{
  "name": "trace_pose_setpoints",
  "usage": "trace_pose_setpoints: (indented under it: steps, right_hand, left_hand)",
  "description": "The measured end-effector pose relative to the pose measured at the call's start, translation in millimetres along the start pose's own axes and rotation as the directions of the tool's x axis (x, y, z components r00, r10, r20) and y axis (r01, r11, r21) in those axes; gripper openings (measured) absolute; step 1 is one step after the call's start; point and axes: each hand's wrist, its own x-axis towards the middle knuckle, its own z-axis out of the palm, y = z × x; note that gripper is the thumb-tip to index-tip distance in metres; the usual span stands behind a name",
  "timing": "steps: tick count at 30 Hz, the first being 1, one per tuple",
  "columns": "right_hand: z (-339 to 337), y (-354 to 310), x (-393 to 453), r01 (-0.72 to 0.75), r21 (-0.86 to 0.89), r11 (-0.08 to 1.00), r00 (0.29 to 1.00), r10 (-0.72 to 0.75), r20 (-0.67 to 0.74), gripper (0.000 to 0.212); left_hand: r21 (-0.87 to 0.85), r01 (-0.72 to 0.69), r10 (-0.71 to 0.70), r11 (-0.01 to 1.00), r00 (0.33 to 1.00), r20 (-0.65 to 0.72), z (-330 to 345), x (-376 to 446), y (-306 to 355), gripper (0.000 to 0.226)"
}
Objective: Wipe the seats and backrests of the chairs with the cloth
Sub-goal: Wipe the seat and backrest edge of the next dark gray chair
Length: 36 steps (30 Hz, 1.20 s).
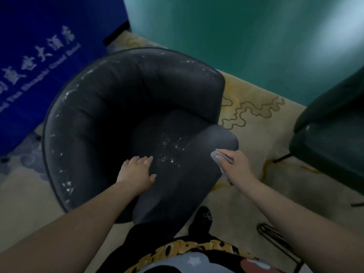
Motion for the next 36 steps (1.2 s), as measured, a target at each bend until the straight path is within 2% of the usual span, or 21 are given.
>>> trace_pose_setpoints:
  steps: [3, 9, 16, 21, 30, 36]
  right_hand:
    - [0, 6, 15, 0.03, -0.098, 0.995, 0.998, -0.025, 0.059, 0.024]
    - [17, 10, 28, 0.026, -0.114, 0.993, 0.996, -0.016, 0.088, 0.029]
    - [37, 25, 30, -0.009, -0.048, 0.999, 0.994, 0.015, 0.109, 0.031]
    - [47, 32, 54, -0.001, -0.081, 0.997, 0.981, 0.016, 0.192, 0.033]
    - [68, 16, 178, 0.209, -0.194, 0.958, 0.888, -0.103, 0.449, 0.03]
    - [113, 25, 239, 0.247, -0.183, 0.952, 0.822, -0.106, 0.56, 0.032]
  left_hand:
    - [-0.092, 0.113, -0.112, 0.989, 0.994, 0.013, 14, -21, 9, 0.071]
    - [-0.159, 0.279, -0.278, 0.947, 0.96, 0.029, 42, -45, 0, 0.07]
    - [-0.207, 0.308, -0.313, 0.929, 0.95, 0.005, 74, -57, 9, 0.07]
    - [-0.299, 0.35, -0.359, 0.888, 0.933, 0.026, 77, -44, 26, 0.071]
    - [-0.413, 0.562, -0.548, 0.717, 0.82, 0.165, 84, 29, 32, 0.072]
    - [-0.478, 0.601, -0.596, 0.641, 0.782, 0.185, 113, 82, 31, 0.075]
